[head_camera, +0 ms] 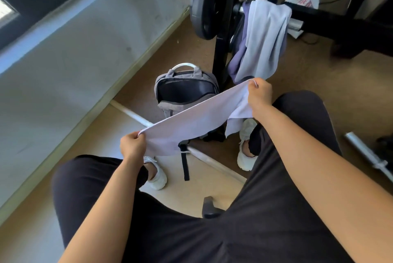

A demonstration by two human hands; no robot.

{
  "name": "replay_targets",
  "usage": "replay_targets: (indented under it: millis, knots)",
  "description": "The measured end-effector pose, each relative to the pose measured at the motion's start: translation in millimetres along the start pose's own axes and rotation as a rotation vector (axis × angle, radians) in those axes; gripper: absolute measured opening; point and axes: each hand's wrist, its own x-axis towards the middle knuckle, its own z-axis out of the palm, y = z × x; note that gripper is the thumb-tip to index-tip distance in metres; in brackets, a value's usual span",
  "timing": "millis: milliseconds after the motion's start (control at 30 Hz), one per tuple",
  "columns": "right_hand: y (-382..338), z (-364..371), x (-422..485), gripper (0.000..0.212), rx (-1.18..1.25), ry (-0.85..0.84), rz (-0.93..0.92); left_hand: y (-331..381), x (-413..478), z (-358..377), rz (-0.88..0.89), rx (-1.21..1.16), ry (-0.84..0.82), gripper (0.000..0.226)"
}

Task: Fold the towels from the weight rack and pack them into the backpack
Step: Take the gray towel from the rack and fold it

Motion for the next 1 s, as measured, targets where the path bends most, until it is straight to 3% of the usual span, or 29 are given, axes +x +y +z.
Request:
replay_targets:
  millis: [67,167,333,500,567,700,767,867,1000]
  knots:
    - [-3,-1,-5,0.036,-0.02,-0.086,0.002,2,-1,-1,-0.047,-0.072,-0.009,0.039]
    - [-3,3,-12,0.02,-0.044,-0.285,0.042,10,-7,-2,-0.056,-0.169,-0.097,0.046]
    - [-8,15,-37,0.044,0.052,-0.611,-0.001,25,-26,4,-0.014,-0.348,-0.294,0.034]
    - [-13,25,-75,0.02,0.199,-1.009,0.107,41,-54,11,0.046,-0.534,-0.445,0.022]
    - [-16,29,-85,0.017,0.216,-1.055,0.135,43,-61,12,0.104,-0.623,-0.587,0.017]
    - [-21,33,-94,0.039,0.292,-1.102,0.181,41,-65,13,0.185,-0.727,-0.819,0.014]
    - [-21,33,-96,0.045,0.285,-1.099,0.119,42,-65,11,0.179,-0.768,-0.832,0.031]
    - [-22,33,-101,0.036,0.192,-1.0,-0.103,43,-64,11,0.197,-0.81,-0.806,0.054]
    - [-24,34,-107,0.027,0.09,-0.829,-0.342,47,-67,14,0.195,-0.835,-0.722,0.04]
